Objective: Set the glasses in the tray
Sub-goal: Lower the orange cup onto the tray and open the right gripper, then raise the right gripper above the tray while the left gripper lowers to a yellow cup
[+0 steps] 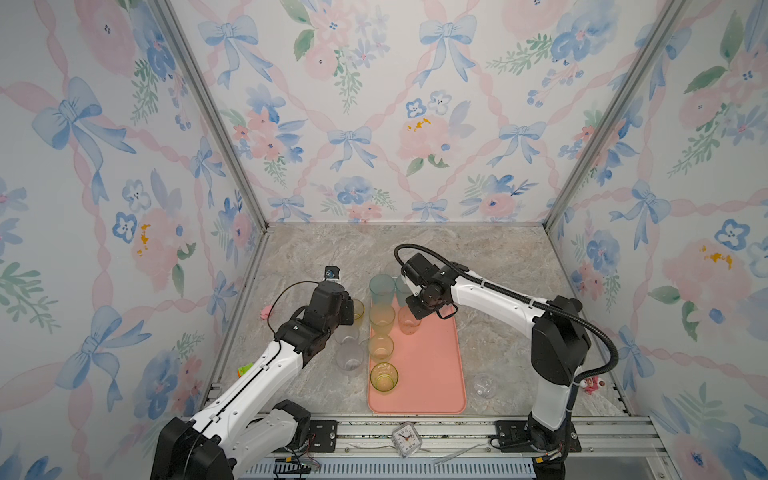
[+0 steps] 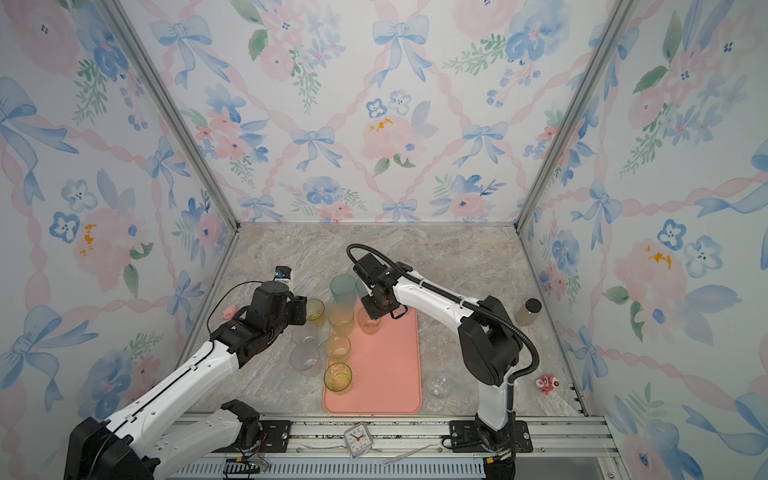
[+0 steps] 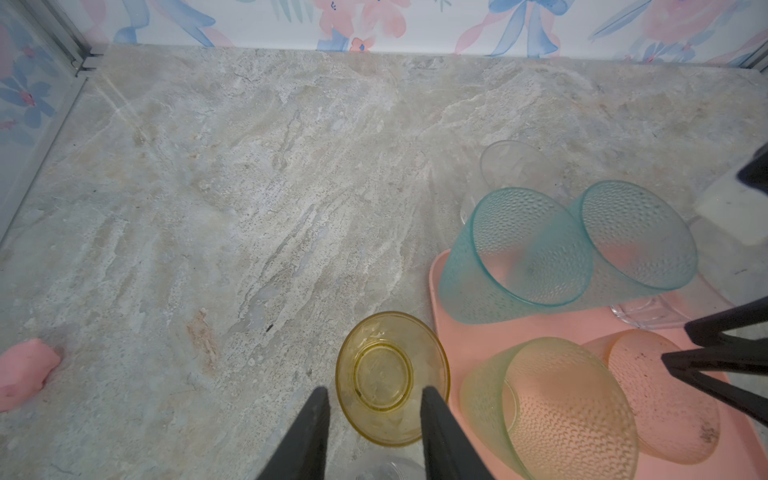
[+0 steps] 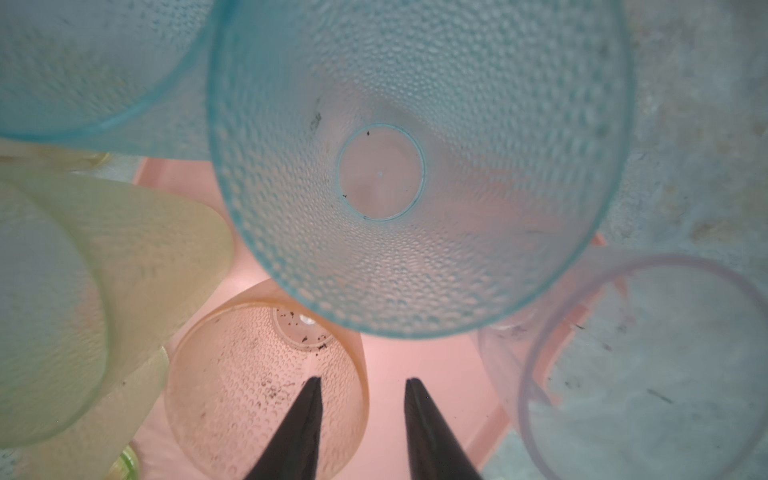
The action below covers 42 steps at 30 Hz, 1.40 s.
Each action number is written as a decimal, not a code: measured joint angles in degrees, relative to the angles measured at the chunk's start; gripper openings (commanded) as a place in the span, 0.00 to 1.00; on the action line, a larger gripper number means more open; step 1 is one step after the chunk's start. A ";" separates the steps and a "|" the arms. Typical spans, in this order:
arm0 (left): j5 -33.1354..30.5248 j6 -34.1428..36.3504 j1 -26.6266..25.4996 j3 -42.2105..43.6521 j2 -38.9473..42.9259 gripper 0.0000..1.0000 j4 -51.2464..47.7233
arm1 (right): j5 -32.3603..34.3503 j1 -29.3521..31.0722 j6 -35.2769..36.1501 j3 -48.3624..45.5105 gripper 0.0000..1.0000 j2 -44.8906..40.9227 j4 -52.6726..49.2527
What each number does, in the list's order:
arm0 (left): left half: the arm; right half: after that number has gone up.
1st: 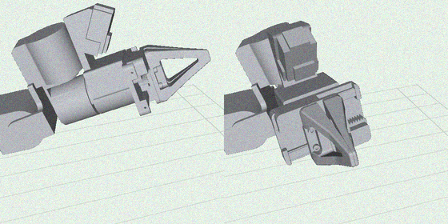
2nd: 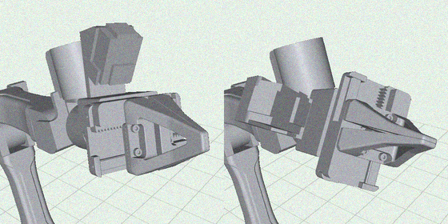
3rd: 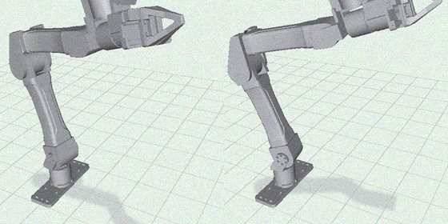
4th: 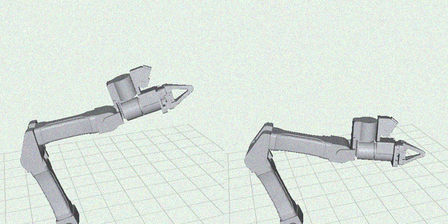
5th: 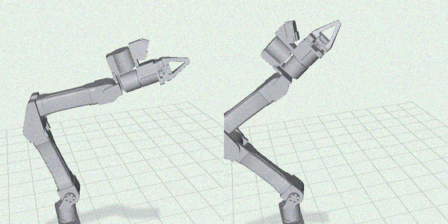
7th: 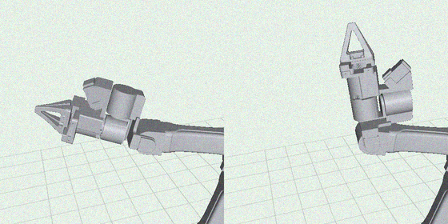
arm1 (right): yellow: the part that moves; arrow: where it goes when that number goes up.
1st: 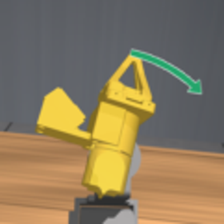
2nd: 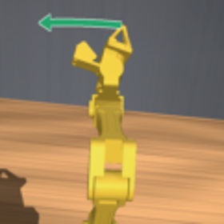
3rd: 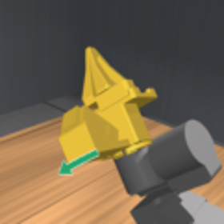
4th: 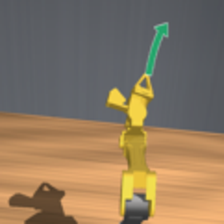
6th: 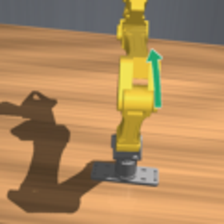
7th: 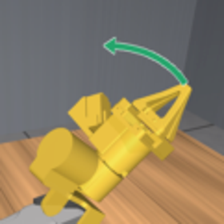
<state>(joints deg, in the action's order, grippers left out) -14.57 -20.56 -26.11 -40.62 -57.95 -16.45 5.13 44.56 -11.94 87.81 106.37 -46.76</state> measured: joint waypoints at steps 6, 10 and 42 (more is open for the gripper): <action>-0.17 0.00 0.00 0.00 0.00 0.36 -0.81 | -0.39 0.00 -0.02 -1.25 0.39 -6.14 0.28; -0.15 -0.02 0.00 0.00 -0.02 0.35 -1.29 | -0.35 -0.02 -0.07 -3.32 0.40 -10.56 0.57; 1.33 -0.70 4.33 -4.20 -8.76 0.34 -4.44 | 1.51 -2.91 -3.34 -16.35 0.42 -29.88 2.86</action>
<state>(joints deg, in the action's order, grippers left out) -13.23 -21.26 -21.78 -44.82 -66.72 -20.88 6.63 41.65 -15.29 71.46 76.49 -43.90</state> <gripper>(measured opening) 0.348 0.423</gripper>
